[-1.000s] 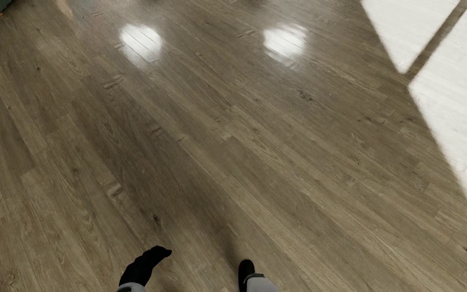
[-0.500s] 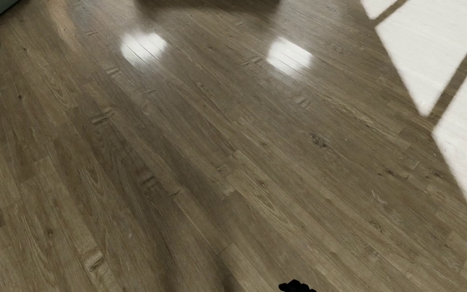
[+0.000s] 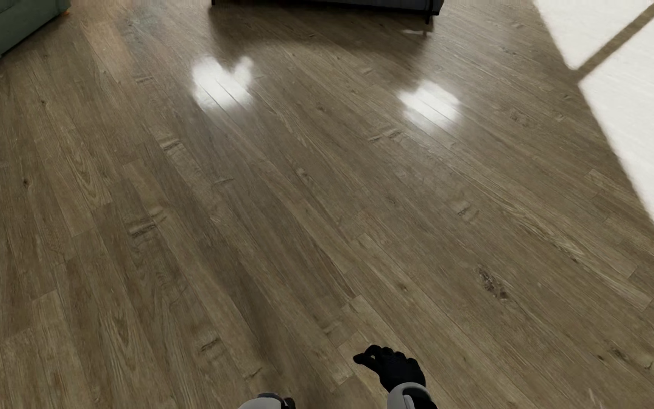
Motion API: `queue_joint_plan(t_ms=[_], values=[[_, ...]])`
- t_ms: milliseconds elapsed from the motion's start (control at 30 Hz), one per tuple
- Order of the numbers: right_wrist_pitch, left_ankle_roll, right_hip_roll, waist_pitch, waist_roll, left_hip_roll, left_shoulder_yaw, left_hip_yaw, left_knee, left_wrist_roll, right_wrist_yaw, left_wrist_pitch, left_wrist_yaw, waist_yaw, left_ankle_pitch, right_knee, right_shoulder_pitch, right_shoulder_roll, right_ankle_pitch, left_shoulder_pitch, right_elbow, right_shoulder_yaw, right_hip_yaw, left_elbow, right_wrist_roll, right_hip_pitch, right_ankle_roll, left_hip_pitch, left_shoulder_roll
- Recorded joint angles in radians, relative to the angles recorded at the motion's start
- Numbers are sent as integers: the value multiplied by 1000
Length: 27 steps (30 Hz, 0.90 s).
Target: Head to the dark sofa
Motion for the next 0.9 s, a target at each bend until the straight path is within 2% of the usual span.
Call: queue_joint_plan(t_ms=[33,67,133,200,233,300,333,367,433,500,567,600,633,667,700,767,833,867,900], values=[[22,22,-34,-1,-18,-25,7,21,24,3,12,0,7,1,-46,125,24,-10,102,-8,20,-1,-2,20,0,-41,45,28,-15],[35,35,-76,0,-36,-49,11,47,28,4,32,-8,15,2,-85,283,39,-28,226,-18,39,15,-6,34,-10,-110,111,65,-27],[29,47,-149,6,-74,-97,6,97,22,8,74,-30,25,1,-153,576,68,-80,395,-50,43,57,2,45,-35,-286,182,141,-39],[18,62,-157,15,-101,-142,-11,117,7,14,79,-43,30,-8,-211,727,126,-120,303,-98,-6,33,21,44,4,-450,172,223,-38],[17,68,-159,20,-109,-162,-18,117,-1,21,71,-61,37,-16,-239,743,172,-139,247,-128,-47,1,25,59,34,-523,150,267,-36],[41,75,-141,26,-119,-195,-44,106,-25,33,48,-84,37,-36,-290,657,241,-145,96,-185,-103,-57,42,55,82,-645,96,358,-32],[52,77,-133,28,-121,-207,-60,97,-42,33,36,-97,35,-48,-312,558,263,-143,52,-207,-114,-83,53,44,100,-690,95,403,-25],[61,79,-129,29,-121,-216,-78,86,-63,33,27,-106,33,-59,-329,424,282,-139,22,-232,-119,-108,57,32,112,-721,71,448,-18],[74,81,-147,27,-120,-232,-114,61,-112,32,16,-115,28,-83,-357,93,311,-130,45,-275,-116,-140,26,13,115,-747,39,534,-5],[70,79,-152,21,-116,-240,-145,34,-176,25,10,-118,19,-104,-362,-260,331,-123,103,-305,-98,-146,-14,3,97,-722,63,628,3],[56,75,-142,17,-110,-243,-173,11,-180,28,9,-100,12,-120,-378,-348,343,-124,99,-316,-72,-136,-22,0,72,-717,92,700,8],[51,73,-129,15,-106,-239,-187,0,-156,39,11,-71,13,-128,-376,-276,346,-123,121,-312,-56,-132,-11,0,58,-726,60,732,10],[52,75,-108,11,-98,-225,-200,-11,-134,53,11,-35,15,-134,-358,-214,348,-114,189,-300,-37,-134,-4,3,46,-727,-3,763,16],[59,61,-96,6,-85,-204,-207,-16,-91,61,8,0,18,-138,-308,-172,349,-100,241,-280,-15,-147,-15,12,40,-708,20,784,18],[70,32,-79,2,-68,-175,-200,-15,-21,57,6,26,15,-140,-233,-133,344,-80,245,-253,10,-166,-34,29,41,-685,23,787,20],[83,-58,-33,1,-31,-101,-170,-23,255,27,4,51,-23,-140,9,-95,317,-42,175,-203,46,-197,-67,78,42,-626,-15,690,21],[64,-213,6,9,5,-3,-203,-31,569,29,1,28,-103,-138,248,-99,279,-17,110,-177,41,-196,-107,103,27,-555,-22,513,54],[47,-222,25,13,23,31,-240,-36,676,45,0,-6,-140,-133,261,-106,251,-10,81,-163,34,-194,-117,90,19,-517,-28,423,87],[24,-225,45,18,38,54,-266,-43,749,61,-3,-28,-157,-127,189,-104,226,-7,52,-143,29,-187,-123,58,14,-485,-34,335,112]])
